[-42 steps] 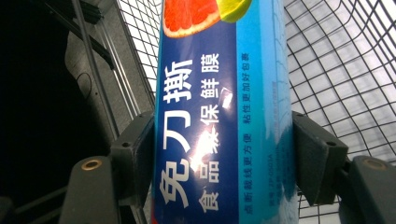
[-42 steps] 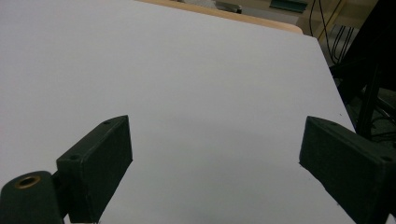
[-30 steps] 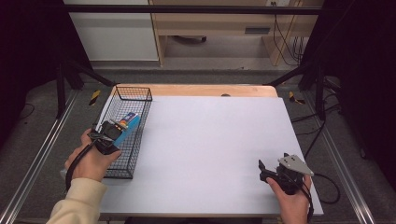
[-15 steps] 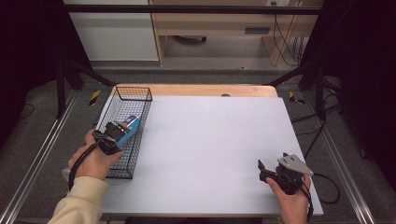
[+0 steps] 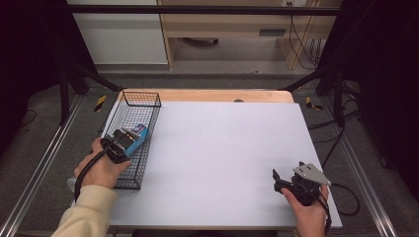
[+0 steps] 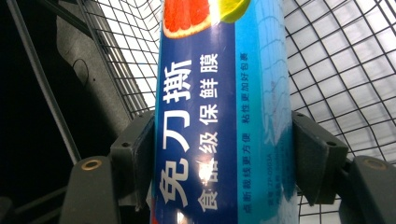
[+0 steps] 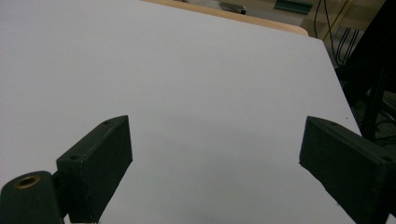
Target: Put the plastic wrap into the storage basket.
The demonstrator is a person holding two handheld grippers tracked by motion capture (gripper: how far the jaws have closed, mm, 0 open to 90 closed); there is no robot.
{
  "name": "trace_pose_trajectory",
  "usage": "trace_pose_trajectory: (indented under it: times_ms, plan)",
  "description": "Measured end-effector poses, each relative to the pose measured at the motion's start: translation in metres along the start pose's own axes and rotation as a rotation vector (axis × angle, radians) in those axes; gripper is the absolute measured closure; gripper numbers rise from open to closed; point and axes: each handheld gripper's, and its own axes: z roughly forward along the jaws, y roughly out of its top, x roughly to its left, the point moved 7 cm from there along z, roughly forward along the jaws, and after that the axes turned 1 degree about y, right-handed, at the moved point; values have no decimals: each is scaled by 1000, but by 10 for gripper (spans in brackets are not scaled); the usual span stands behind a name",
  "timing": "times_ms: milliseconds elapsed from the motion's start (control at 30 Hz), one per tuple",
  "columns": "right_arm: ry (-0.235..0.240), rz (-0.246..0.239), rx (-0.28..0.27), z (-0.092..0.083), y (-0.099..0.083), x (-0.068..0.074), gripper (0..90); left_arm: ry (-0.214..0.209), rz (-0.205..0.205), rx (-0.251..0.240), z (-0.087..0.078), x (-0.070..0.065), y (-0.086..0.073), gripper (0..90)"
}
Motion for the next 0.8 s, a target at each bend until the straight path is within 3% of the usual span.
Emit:
trace_pose_trajectory:
  times_ms: [200, 300, 367, 433, 467, 533, 600, 633, 667, 700, 800]
  plan:
    - [3, -1, 0, 0, 0, 0, 96, 5, 0, -9, -2, 1, 1, 308]
    - [7, -5, 6, 0, -1, 1, 95, 24, -15, -67, -11, 3, 2, 267]
    - [7, -5, 5, 0, -1, 1, 95, 47, -36, -77, -19, 6, -1, 195]
    - [6, -6, 5, 0, -1, 1, 95, 65, -40, -125, -29, 9, -1, 191]
    - [6, -6, 5, 0, -1, 1, 95, 65, -40, -125, -29, 9, -1, 182]
    - [3, -5, 2, 0, -1, 0, 95, 82, -55, -167, -40, 12, -2, 167]
    - [2, -6, 4, 0, -1, 0, 95, 62, -86, -255, -56, 11, -1, 141]
    - [2, -6, 4, 0, -1, 0, 95, 62, -86, -255, -56, 11, -1, 129]
    - [3, 0, 3, 0, 0, 0, 95, 39, -102, -323, -66, 7, 2, 110]
    - [3, 0, 3, 0, 0, 0, 95, 39, -102, -323, -66, 7, 2, 97]
    - [0, -2, 2, 0, 0, 0, 93, -36, -130, -472, -84, -7, 11, 90]
